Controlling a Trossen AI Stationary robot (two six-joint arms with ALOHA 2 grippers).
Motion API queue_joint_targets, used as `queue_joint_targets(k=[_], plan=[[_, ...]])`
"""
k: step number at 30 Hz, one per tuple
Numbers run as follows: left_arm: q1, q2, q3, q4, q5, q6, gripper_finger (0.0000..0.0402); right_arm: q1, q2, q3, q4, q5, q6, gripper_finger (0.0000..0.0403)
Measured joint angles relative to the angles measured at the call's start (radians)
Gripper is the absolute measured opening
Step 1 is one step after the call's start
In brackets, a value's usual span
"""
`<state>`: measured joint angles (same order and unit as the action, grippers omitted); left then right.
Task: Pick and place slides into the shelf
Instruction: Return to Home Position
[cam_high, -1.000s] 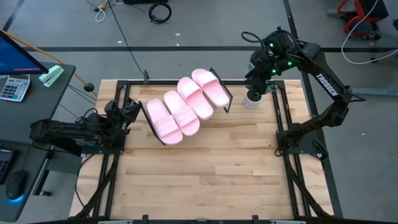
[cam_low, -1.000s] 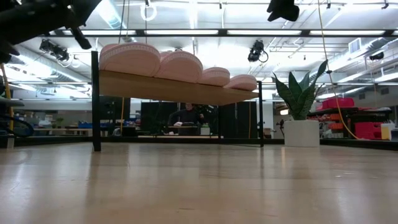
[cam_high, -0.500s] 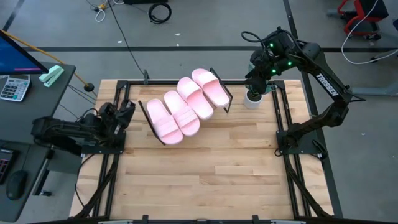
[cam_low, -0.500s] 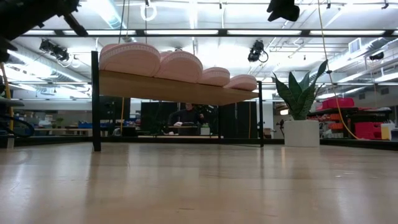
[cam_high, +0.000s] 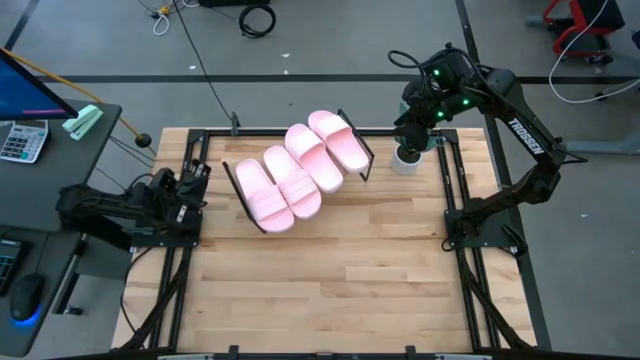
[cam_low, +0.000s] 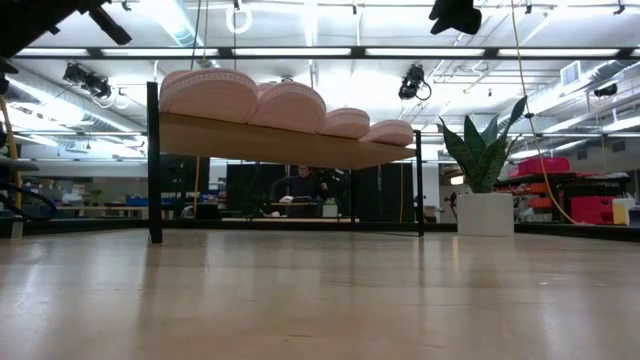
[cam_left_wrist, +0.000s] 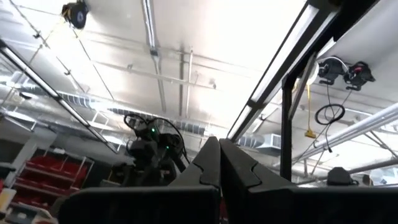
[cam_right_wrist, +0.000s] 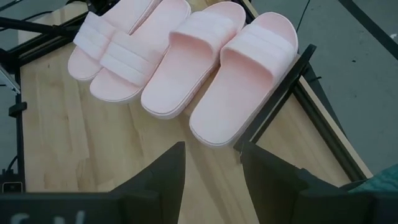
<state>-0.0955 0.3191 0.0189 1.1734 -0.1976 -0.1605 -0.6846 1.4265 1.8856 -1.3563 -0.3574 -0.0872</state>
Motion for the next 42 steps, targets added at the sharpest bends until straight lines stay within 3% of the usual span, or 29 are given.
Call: queue_joint_targets(k=[7, 16, 31, 42], plan=[[-0.005, -0.114, 0.002, -0.083, 0.000, 0.001, 0.0001, 0.001, 0.000, 0.000, 0.000, 0.000, 0.004, 0.0164], [-0.005, -0.227, 0.002, -0.329, 0.000, 0.009, 0.0001, 0.001, 0.000, 0.000, 0.000, 0.000, 0.016, 0.0164], [-0.005, -0.250, 0.002, -0.794, 0.118, -0.017, 0.0000, 0.000, 0.000, 0.000, 0.000, 0.001, 0.057, 0.0164], [-0.002, -0.250, 0.002, -1.042, 0.113, 0.016, 0.0000, 0.000, 0.000, 0.000, 0.000, 0.001, 0.095, 0.0164]])
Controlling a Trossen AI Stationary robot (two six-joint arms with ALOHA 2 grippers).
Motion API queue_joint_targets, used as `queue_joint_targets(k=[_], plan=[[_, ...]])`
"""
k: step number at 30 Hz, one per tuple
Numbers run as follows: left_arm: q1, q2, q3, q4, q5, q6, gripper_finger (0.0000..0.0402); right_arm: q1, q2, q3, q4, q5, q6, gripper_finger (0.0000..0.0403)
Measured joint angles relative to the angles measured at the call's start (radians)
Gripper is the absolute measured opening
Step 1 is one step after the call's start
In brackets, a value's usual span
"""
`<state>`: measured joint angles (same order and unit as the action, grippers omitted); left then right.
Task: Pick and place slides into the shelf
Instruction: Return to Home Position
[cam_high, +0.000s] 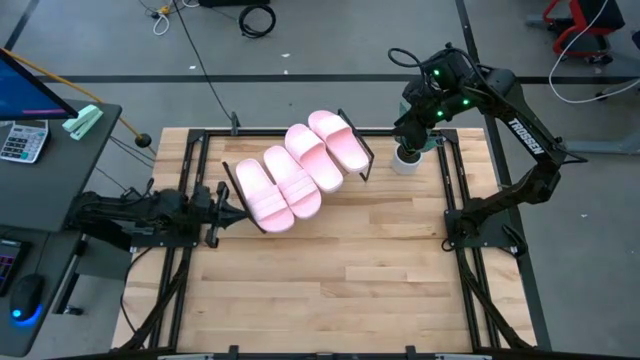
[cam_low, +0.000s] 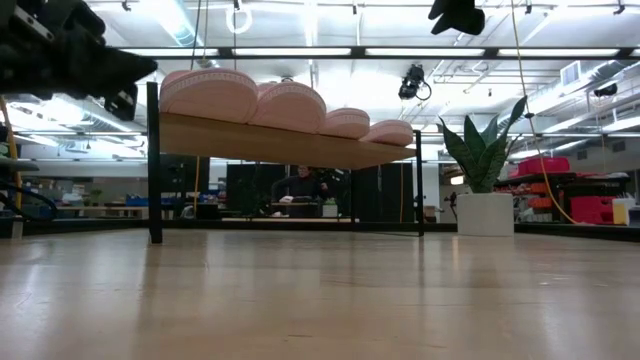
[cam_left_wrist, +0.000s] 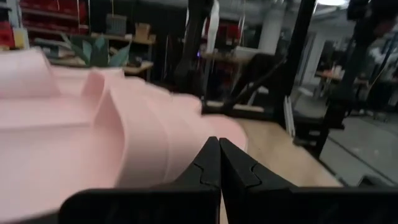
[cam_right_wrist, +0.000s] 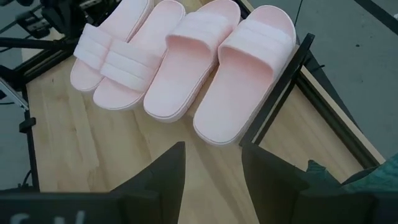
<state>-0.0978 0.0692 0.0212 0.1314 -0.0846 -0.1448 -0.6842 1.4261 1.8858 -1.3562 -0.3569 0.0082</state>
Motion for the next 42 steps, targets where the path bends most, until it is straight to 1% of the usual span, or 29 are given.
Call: queue_joint_targets(k=[6, 12, 14, 16, 21, 22, 26, 29, 32, 34, 37, 39, 42], plan=[[0.000, 0.000, 0.000, -0.051, 0.000, 0.001, 0.0000, 0.000, 0.000, 0.000, 0.000, 0.000, 0.000, 0.0164], [0.000, 0.000, 0.001, -0.055, -0.006, -0.015, 0.0006, -0.005, -0.001, 0.000, -0.008, 0.010, -0.001, 0.0157], [0.000, 0.000, 0.002, -0.055, -0.010, -0.039, 0.0011, -0.012, -0.005, 0.000, -0.008, 0.004, -0.005, 0.0143], [0.000, 0.000, 0.001, -0.055, -0.011, -0.064, 0.0013, -0.015, -0.013, 0.000, -0.009, -0.016, -0.006, 0.0118], [0.000, 0.000, 0.002, -0.055, -0.012, -0.109, 0.0007, -0.017, -0.045, 0.000, -0.029, -0.027, -0.070, 0.0019], [0.000, 0.000, 0.001, -0.055, -0.012, -0.110, 0.0006, -0.026, -0.054, 0.000, -0.037, -0.028, -0.085, 0.0011], [0.000, 0.000, 0.001, -0.054, -0.012, -0.100, 0.0012, -0.071, -0.098, -0.004, -0.060, -0.029, -0.130, 0.0013], [0.000, 0.000, 0.001, -0.054, -0.011, -0.099, 0.0027, -0.109, -0.158, -0.048, -0.055, -0.069, -0.163, 0.0005], [0.000, 0.000, 0.001, -0.053, -0.009, -0.099, 0.0038, -0.143, -0.248, -0.157, 0.000, -0.123, -0.163, 0.0005], [0.000, 0.000, 0.001, -0.053, -0.009, -0.098, 0.0043, -0.154, -0.329, -0.276, 0.112, -0.177, -0.125, 0.0004], [0.000, 0.000, 0.001, -0.053, -0.009, -0.098, 0.0047, -0.148, -0.472, -0.508, 0.378, -0.248, -0.015, 0.0003], [0.000, 0.000, 0.001, -0.053, -0.009, -0.097, 0.0047, -0.134, -0.557, -0.676, 0.590, -0.252, 0.080, 0.0003], [0.000, 0.000, 0.001, -0.053, -0.011, -0.098, 0.0044, -0.118, -0.657, -0.900, 0.898, -0.227, 0.225, 0.0002]])
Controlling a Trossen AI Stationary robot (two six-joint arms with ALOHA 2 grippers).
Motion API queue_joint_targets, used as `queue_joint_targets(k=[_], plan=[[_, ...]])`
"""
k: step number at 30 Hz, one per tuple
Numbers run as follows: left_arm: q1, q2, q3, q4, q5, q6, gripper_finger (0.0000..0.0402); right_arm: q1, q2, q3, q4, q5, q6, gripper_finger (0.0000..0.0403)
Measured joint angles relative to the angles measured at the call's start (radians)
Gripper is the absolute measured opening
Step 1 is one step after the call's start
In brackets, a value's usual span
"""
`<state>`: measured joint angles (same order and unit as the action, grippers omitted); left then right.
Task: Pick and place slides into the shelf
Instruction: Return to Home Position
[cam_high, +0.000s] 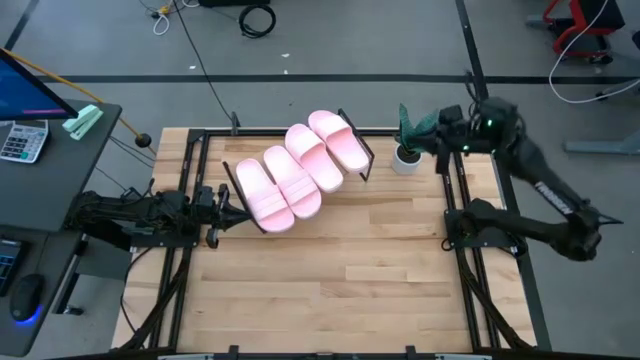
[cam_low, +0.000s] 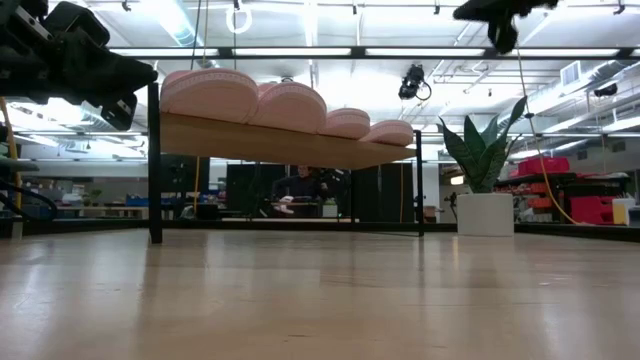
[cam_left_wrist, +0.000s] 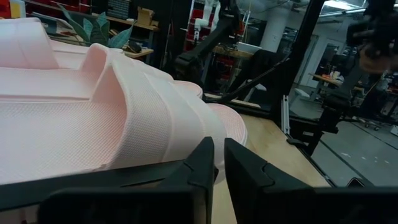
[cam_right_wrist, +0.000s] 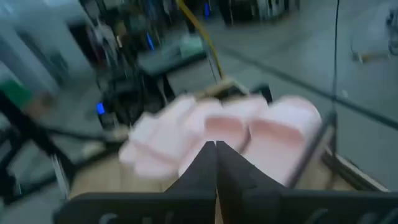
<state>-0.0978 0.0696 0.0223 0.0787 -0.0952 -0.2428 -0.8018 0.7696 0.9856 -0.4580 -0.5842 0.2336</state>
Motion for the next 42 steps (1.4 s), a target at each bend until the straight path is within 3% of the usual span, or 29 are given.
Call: queue_joint_targets(k=[4, 8, 12, 19, 23, 28, 33, 38, 42], plan=[[0.000, 0.000, 0.000, 0.000, -0.001, 0.000, 0.0036, 0.004, -0.074, -0.237, 0.339, 0.040, 0.159, 0.0002], [0.000, 0.000, -0.001, 0.000, -0.002, 0.000, 0.0030, 0.043, -0.089, -0.453, 0.647, 0.159, 0.271, 0.0001], [0.000, 0.000, -0.001, 0.000, -0.003, 0.000, 0.0028, 0.084, -0.076, -0.591, 0.951, 0.226, 0.375, 0.0001], [0.000, 0.000, -0.001, 0.000, -0.001, 0.001, 0.0039, 0.259, -0.028, -0.729, 1.163, 0.322, 0.477, 0.0000], [0.000, 0.000, -0.001, 0.001, -0.001, 0.000, 0.0039, 0.396, -0.024, -0.744, 1.173, 0.420, 0.474, 0.0000], [0.000, 0.001, -0.001, 0.003, -0.002, 0.000, 0.0029, 0.523, -0.032, -0.744, 1.178, 0.469, 0.457, 0.0000], [0.000, 0.001, -0.001, 0.004, -0.002, 0.001, 0.0022, 0.514, -0.162, -0.743, 1.169, 0.474, 0.445, 0.0000], [0.000, 0.001, -0.001, 0.004, -0.002, 0.001, 0.0023, 0.504, -0.336, -0.742, 0.997, 0.471, 0.448, 0.0000], [0.000, 0.001, -0.001, 0.005, -0.002, 0.001, 0.0031, 0.552, -0.398, -0.758, 0.919, 0.491, 0.455, 0.0000]])
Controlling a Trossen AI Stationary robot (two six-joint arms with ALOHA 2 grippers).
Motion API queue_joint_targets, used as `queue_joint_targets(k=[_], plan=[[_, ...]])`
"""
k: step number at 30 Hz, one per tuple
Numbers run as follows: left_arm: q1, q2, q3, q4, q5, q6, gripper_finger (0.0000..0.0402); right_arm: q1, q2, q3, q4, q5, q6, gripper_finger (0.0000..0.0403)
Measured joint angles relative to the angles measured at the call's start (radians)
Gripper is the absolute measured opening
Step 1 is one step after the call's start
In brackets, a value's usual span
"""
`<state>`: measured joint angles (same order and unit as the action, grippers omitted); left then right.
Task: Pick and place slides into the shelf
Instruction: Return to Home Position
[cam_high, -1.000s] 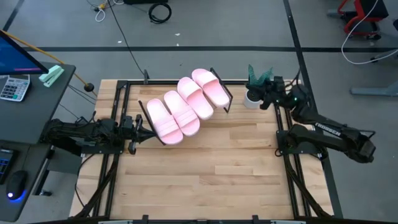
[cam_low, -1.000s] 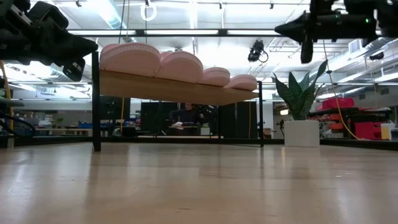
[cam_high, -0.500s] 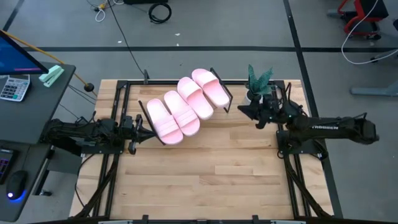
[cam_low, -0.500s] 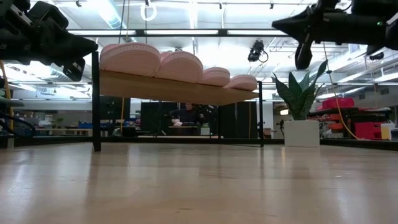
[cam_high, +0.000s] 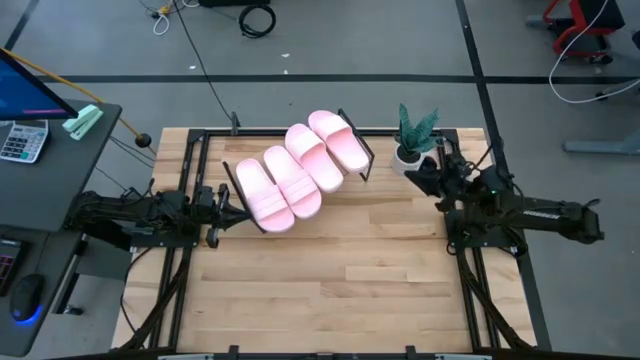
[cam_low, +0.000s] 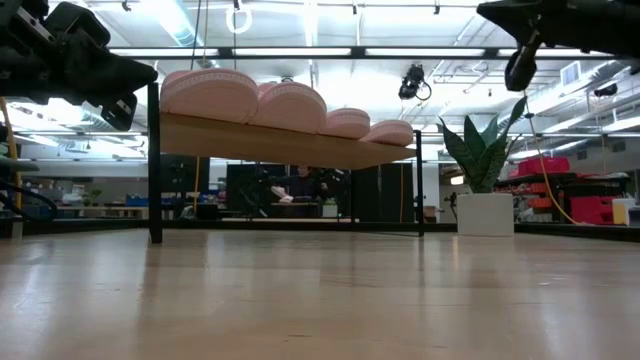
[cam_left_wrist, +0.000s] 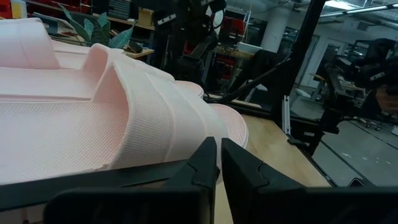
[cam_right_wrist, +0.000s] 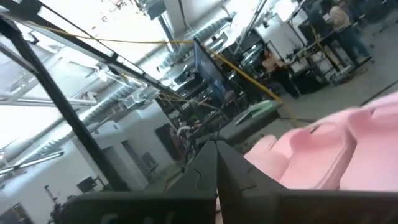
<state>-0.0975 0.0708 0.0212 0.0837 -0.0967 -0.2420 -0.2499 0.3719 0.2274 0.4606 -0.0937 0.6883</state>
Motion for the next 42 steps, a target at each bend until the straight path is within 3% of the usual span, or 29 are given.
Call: queue_joint_targets(k=[9, 13, 17, 28, 37, 42], plan=[[-0.001, 0.000, 0.000, 0.001, -0.011, 0.000, 0.0032, 0.210, -0.043, -0.100, 0.080, 0.218, -0.004, 0.0000], [0.000, 0.000, 0.000, 0.001, -0.014, 0.000, 0.0024, 0.227, -0.081, -0.025, 0.025, 0.220, -0.108, 0.0000], [0.000, 0.000, 0.000, 0.001, -0.015, 0.000, 0.0018, 0.227, -0.152, 0.029, -0.136, 0.221, -0.156, 0.0000], [0.000, 0.000, 0.000, 0.001, -0.014, -0.001, 0.0028, 0.226, -0.370, 0.035, -0.380, 0.278, -0.185, 0.0000], [0.000, 0.000, 0.000, 0.002, -0.014, -0.001, 0.0035, 0.226, -0.366, 0.009, -0.375, 0.278, -0.216, 0.0000], [0.000, 0.000, 0.000, 0.002, -0.015, -0.001, 0.0027, 0.226, -0.366, -0.039, -0.267, 0.277, -0.219, 0.0000]])
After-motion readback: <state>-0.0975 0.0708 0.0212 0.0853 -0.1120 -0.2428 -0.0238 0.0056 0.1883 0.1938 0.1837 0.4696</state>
